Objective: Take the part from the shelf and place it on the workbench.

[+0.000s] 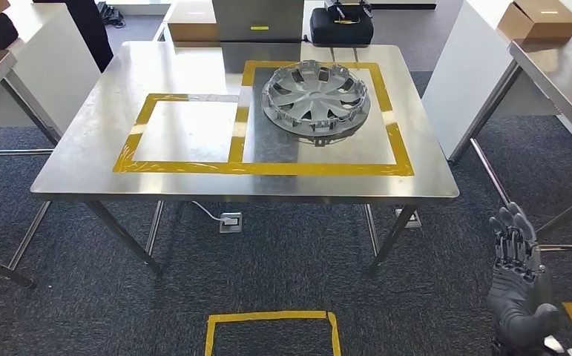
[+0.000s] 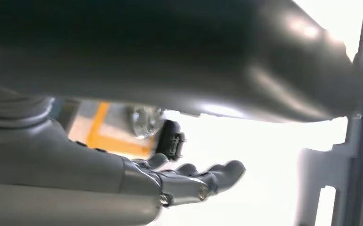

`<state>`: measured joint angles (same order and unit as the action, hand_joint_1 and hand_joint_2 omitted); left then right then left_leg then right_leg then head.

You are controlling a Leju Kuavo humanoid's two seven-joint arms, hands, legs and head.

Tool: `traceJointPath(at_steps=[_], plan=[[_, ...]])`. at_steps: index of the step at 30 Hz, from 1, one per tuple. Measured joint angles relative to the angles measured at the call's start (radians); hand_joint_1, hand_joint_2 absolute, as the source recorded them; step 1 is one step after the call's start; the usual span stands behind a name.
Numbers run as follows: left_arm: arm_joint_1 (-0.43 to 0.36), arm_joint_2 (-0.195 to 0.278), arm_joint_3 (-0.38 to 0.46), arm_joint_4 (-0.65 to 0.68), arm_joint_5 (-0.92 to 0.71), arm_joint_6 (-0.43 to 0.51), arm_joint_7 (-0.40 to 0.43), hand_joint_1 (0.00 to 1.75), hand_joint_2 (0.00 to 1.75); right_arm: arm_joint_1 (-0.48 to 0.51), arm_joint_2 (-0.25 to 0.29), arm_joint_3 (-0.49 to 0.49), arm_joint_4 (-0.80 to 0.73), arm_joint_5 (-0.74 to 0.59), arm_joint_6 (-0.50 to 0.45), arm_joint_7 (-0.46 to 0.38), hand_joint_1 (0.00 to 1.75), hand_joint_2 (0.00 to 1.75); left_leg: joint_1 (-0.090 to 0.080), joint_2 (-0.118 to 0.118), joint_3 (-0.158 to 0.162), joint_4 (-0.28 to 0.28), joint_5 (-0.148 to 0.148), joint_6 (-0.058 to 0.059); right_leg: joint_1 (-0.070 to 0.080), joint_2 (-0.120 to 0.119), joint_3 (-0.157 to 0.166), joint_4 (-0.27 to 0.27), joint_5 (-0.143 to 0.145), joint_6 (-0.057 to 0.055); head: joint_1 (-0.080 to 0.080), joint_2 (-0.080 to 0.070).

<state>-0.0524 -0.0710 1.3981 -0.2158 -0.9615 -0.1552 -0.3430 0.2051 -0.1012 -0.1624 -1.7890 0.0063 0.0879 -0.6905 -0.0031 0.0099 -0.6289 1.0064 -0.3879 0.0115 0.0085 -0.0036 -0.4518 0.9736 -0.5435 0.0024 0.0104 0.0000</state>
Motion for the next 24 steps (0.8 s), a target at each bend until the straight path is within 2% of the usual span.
traceJointPath(at_steps=[1, 2, 3, 5, 6, 7, 8, 9, 10, 11, 12, 13, 15, 16, 17, 18, 20, 21, 22, 23, 24], plan=[[0.001, 0.001, 0.0, 0.0, 0.0, 0.0, 0.001, 0.0, 0.0, -0.004, 0.01, -0.006, 0.03, 0.002, 0.012, 0.002, 0.0, 0.0, 0.001, -0.001, -0.006, 0.004, -0.006, -0.006, -0.002, -0.001, -0.008, -0.003, 0.012, -0.008, 0.001, 0.0], [0.002, 0.001, 0.0, 0.001, 0.0, 0.0, 0.0, 0.0, 0.0, -0.005, 0.02, -0.01, 0.057, 0.007, 0.019, 0.004, 0.0, 0.0, 0.002, -0.003, -0.016, 0.022, -0.031, -0.012, -0.005, -0.002, -0.02, -0.006, 0.025, -0.014, 0.0, 0.0], [0.003, 0.003, 0.0, 0.001, 0.0, 0.0, -0.002, 0.0, 0.0, -0.004, 0.032, -0.012, 0.084, 0.013, 0.023, 0.003, 0.0, 0.0, 0.003, -0.005, -0.03, 0.06, -0.075, -0.017, -0.009, -0.003, -0.033, -0.008, 0.038, -0.019, -0.002, 0.0], [0.006, 0.005, 0.0, 0.002, 0.0, 0.0, -0.006, 0.0, 0.0, 0.0, 0.053, -0.015, 0.136, 0.02, 0.028, 0.002, 0.0, 0.0, 0.006, -0.007, -0.06, 0.182, -0.176, -0.027, -0.01, -0.004, -0.064, -0.007, 0.062, -0.021, -0.007, 0.0], [0.008, 0.007, 0.0, 0.001, 0.0, -0.001, -0.009, 0.0, 0.0, 0.003, 0.063, -0.018, 0.161, 0.023, 0.03, 0.002, 0.0, 0.0, 0.007, -0.007, -0.068, 0.24, -0.201, -0.03, -0.011, -0.005, -0.08, -0.004, 0.073, -0.019, -0.008, 0.0], [0.01, 0.008, 0.0, 0.001, 0.0, -0.001, -0.01, 0.0, 0.0, 0.004, 0.073, -0.021, 0.186, 0.027, 0.034, 0.002, 0.0, 0.0, 0.008, -0.006, -0.063, 0.274, -0.201, -0.034, -0.012, -0.005, -0.096, -0.001, 0.084, -0.017, -0.008, 0.0], [0.012, 0.008, 0.0, 0.001, 0.001, -0.001, -0.012, 0.0, 0.0, 0.005, 0.082, -0.025, 0.211, 0.032, 0.038, 0.004, 0.0, 0.0, 0.01, -0.006, -0.043, 0.276, -0.179, -0.036, -0.013, -0.005, -0.113, 0.003, 0.093, -0.014, -0.009, 0.0], [0.014, 0.008, 0.0, 0.001, 0.001, -0.001, -0.012, 0.0, 0.0, 0.005, 0.09, -0.031, 0.235, 0.039, 0.041, 0.007, 0.0, 0.0, 0.012, -0.006, -0.004, 0.241, -0.151, -0.038, -0.015, -0.006, -0.13, 0.009, 0.103, -0.01, -0.01, 0.0], [0.014, 0.009, 0.0, 0.001, 0.002, -0.001, -0.012, 0.0, 0.0, 0.004, 0.098, -0.037, 0.258, 0.047, 0.042, 0.011, 0.0, 0.0, 0.014, -0.007, 0.049, 0.178, -0.135, -0.039, -0.016, -0.006, -0.146, 0.016, 0.111, -0.005, -0.011, 0.0], [0.013, 0.009, 0.0, 0.001, 0.002, -0.001, -0.012, 0.0, 0.0, 0.003, 0.104, -0.044, 0.277, 0.055, 0.043, 0.016, 0.0, 0.0, 0.015, -0.008, 0.102, 0.103, -0.136, -0.038, -0.017, -0.005, -0.158, 0.023, 0.118, 0.001, -0.012, 0.0], [0.013, 0.008, 0.0, 0.001, 0.002, -0.001, -0.012, 0.0, 0.0, 0.0, 0.108, -0.051, 0.296, 0.064, 0.043, 0.021, 0.0, 0.0, 0.014, -0.01, 0.141, 0.043, -0.146, -0.033, -0.016, -0.005, -0.166, 0.028, 0.125, 0.007, -0.012, 0.0], [0.012, 0.008, 0.0, 0.001, 0.002, 0.0, -0.012, 0.0, 0.0, -0.003, 0.113, -0.059, 0.316, 0.074, 0.042, 0.025, 0.0, 0.0, 0.012, -0.013, 0.161, 0.006, -0.159, -0.026, -0.015, -0.005, -0.169, 0.031, 0.132, 0.013, -0.012, 0.0], [0.014, 0.008, 0.0, 0.001, 0.001, 0.0, -0.011, 0.0, 0.0, -0.011, 0.121, -0.08, 0.36, 0.102, 0.04, 0.031, 0.0, 0.0, 0.009, -0.013, 0.155, -0.003, -0.156, -0.006, -0.015, -0.005, -0.172, 0.029, 0.146, 0.026, -0.01, 0.0], [0.014, 0.008, 0.0, 0.001, 0.0, 0.0, -0.011, 0.0, 0.0, -0.014, 0.125, -0.093, 0.384, 0.121, 0.034, 0.034, 0.0, 0.0, 0.01, -0.012, 0.148, -0.003, -0.149, 0.003, -0.016, -0.004, -0.176, 0.033, 0.141, 0.033, -0.01, 0.0], [0.014, 0.008, 0.0, 0.001, -0.001, 0.0, -0.011, 0.0, 0.0, -0.016, 0.128, -0.108, 0.412, 0.143, 0.027, 0.035, 0.0, 0.0, 0.01, -0.01, 0.139, -0.003, -0.139, 0.012, -0.018, -0.003, -0.184, 0.05, 0.119, 0.039, -0.009, 0.0], [0.014, 0.008, 0.0, 0.001, -0.002, 0.0, -0.01, 0.0, 0.0, -0.019, 0.131, -0.124, 0.44, 0.167, 0.015, 0.035, 0.0, 0.0, 0.011, -0.008, 0.127, -0.004, -0.129, 0.02, -0.019, -0.003, -0.197, 0.085, 0.08, 0.043, -0.007, 0.0], [0.014, 0.008, 0.0, 0.001, -0.003, 0.0, -0.01, 0.0, 0.0, -0.031, 0.137, -0.16, 0.505, 0.222, -0.017, 0.034, 0.0, 0.0, 0.009, -0.007, 0.1, -0.003, -0.107, 0.027, -0.02, -0.002, -0.232, 0.207, -0.021, 0.05, -0.004, 0.0], [0.014, 0.008, 0.001, 0.001, -0.003, 0.0, -0.009, 0.0, 0.0, -0.038, 0.139, -0.178, 0.543, 0.248, -0.032, 0.034, 0.0, 0.0, 0.006, -0.006, 0.086, -0.002, -0.096, 0.029, -0.019, -0.002, -0.244, 0.267, -0.053, 0.05, -0.003, 0.0], [0.015, 0.008, 0.001, 0.001, -0.004, 0.0, -0.007, 0.0, 0.0, -0.048, 0.141, -0.197, 0.584, 0.273, -0.044, 0.037, 0.0, 0.0, 0.004, -0.006, 0.071, -0.001, -0.085, 0.03, -0.019, -0.002, -0.243, 0.305, -0.062, 0.048, -0.002, 0.0], [0.014, 0.008, 0.001, 0.001, -0.004, 0.0, -0.005, 0.0, 0.0, -0.059, 0.141, -0.216, 0.631, 0.295, -0.052, 0.038, 0.0, 0.0, 0.001, -0.006, 0.058, 0.001, -0.075, 0.03, -0.017, -0.002, -0.226, 0.309, -0.049, 0.044, -0.002, 0.0], [0.014, 0.008, 0.001, 0.001, -0.005, 0.001, -0.003, 0.0, 0.0, -0.072, 0.142, -0.237, 0.682, 0.316, -0.059, 0.039, 0.0, 0.0, -0.003, -0.005, 0.046, 0.001, -0.065, 0.031, -0.014, -0.001, -0.19, 0.274, -0.024, 0.036, -0.002, 0.0]])
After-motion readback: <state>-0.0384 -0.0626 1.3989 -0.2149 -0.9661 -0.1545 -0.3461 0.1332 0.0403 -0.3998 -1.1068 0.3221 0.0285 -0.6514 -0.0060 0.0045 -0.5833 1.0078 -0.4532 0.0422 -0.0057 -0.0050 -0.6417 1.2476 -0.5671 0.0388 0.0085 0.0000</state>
